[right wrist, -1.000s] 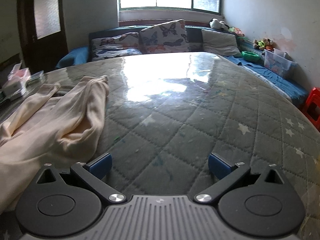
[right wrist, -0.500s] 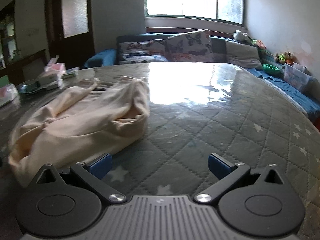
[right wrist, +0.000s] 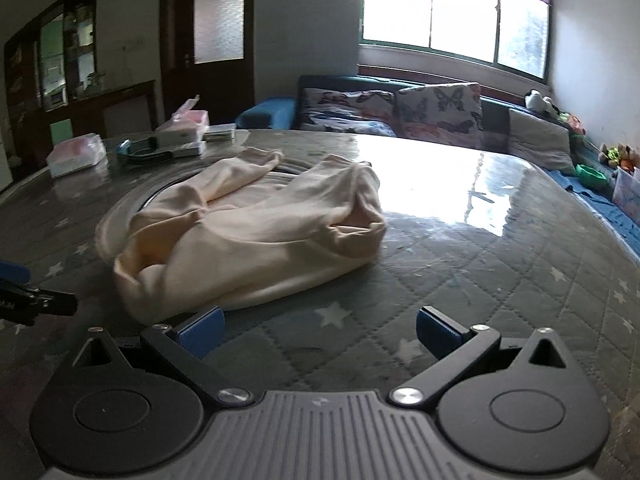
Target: Fold clothes
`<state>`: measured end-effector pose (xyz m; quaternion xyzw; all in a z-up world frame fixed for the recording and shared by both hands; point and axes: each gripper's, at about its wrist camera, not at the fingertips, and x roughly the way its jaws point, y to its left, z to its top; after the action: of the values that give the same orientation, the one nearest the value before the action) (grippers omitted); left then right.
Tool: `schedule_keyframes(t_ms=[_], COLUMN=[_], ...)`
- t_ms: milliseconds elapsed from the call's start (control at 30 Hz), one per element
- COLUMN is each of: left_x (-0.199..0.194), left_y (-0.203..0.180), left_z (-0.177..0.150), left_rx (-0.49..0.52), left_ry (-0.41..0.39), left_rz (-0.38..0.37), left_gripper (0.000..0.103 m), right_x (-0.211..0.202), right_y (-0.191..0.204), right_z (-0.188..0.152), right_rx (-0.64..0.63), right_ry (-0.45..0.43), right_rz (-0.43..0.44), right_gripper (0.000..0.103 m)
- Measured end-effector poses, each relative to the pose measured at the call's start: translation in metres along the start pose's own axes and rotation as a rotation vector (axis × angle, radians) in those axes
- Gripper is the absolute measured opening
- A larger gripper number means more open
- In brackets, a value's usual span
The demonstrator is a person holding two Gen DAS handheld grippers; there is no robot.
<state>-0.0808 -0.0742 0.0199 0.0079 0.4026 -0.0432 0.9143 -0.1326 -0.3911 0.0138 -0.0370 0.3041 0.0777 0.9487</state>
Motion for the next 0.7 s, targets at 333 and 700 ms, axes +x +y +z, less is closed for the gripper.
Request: schedule_keyframes(t_ms=[333,700], left_x=[-0.011,-0.018], left_y=[-0.014,-0.024], left_z=[-0.004,-0.002], left_rx=[0.031,0.058], left_ry=[0.009,0.002], left_rz=[-0.024,-0.040], left_gripper=[0.103,0.103], right_x=[-0.011,-0.012], right_y=[0.019,0.027], right_z=[-0.001,-0.002], right_rx=[-0.039,-0.061], right_ry=[0.001,0.026], right_rz=[0.045,0.056], right_gripper=[0.103,0.103])
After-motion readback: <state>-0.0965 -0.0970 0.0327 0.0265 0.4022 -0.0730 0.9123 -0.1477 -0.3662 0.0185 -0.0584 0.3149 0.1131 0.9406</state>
